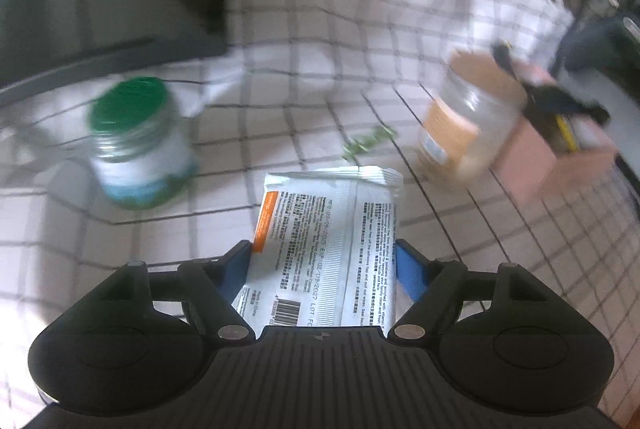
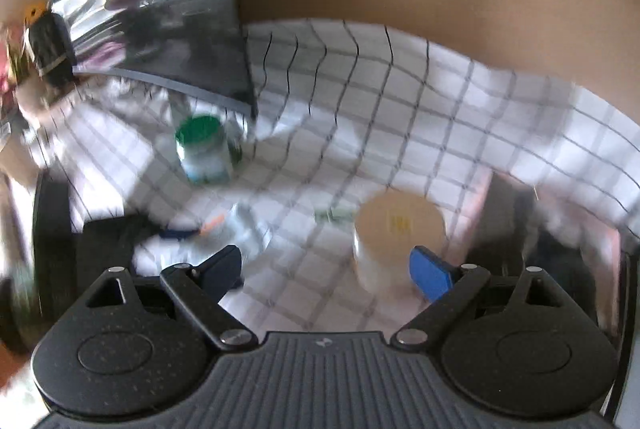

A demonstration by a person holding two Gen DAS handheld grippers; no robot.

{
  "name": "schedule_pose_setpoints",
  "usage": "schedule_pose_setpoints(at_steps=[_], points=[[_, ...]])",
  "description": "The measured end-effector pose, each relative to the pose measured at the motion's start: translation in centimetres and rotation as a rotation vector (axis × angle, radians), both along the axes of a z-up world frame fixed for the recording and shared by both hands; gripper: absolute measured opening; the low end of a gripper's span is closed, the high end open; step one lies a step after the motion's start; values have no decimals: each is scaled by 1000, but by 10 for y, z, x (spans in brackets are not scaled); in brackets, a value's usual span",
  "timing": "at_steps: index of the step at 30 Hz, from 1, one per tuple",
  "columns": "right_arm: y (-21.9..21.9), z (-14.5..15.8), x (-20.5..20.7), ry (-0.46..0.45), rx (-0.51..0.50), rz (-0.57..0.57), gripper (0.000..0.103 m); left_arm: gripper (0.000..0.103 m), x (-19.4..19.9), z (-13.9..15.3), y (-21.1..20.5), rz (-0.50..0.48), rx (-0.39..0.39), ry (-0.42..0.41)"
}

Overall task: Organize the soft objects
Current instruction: 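Lower the left tool onto the white wet-wipe packet and close on it, then grasp the green twist tie with the right tool while the left tool lifts the packet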

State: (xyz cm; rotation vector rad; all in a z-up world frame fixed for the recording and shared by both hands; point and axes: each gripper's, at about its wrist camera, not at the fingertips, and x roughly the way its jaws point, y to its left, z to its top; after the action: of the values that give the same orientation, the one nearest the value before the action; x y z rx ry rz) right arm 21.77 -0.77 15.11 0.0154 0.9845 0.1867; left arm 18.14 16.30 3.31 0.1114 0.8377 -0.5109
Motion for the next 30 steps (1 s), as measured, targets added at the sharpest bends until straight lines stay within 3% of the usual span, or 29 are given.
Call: schedule_pose_setpoints(at_steps=[3,6,9,11,13,20,21,22,24,27,30], points=[[-8,-1,69,153,43,-1,92,80,-2,9,20,112,-33,0],[1,-34,126,294,-19,9,92,80,-7,11,38,207,-53,-3],[20,-74,157,410,-77,68,87,81,-16,9,57,265,-104,12],[32,-100,170,487,-121,91,74,81,-22,6,67,295,-123,22],[41,-117,178,533,-154,108,73,81,-26,3,75,319,-139,31],[45,-149,187,607,-221,90,71,81,-37,-3,89,378,-169,46],[45,-149,187,604,-227,88,67,81,-38,-3,90,381,-169,48],[46,-149,187,601,-226,87,49,81,-38,-4,91,384,-170,49],[42,-146,184,593,-211,78,47,81,-39,-5,92,387,-174,54],[46,-135,176,555,-188,93,22,81,-38,-7,92,382,-173,61],[49,-121,167,524,-162,105,19,81,-38,-6,90,368,-171,63]])
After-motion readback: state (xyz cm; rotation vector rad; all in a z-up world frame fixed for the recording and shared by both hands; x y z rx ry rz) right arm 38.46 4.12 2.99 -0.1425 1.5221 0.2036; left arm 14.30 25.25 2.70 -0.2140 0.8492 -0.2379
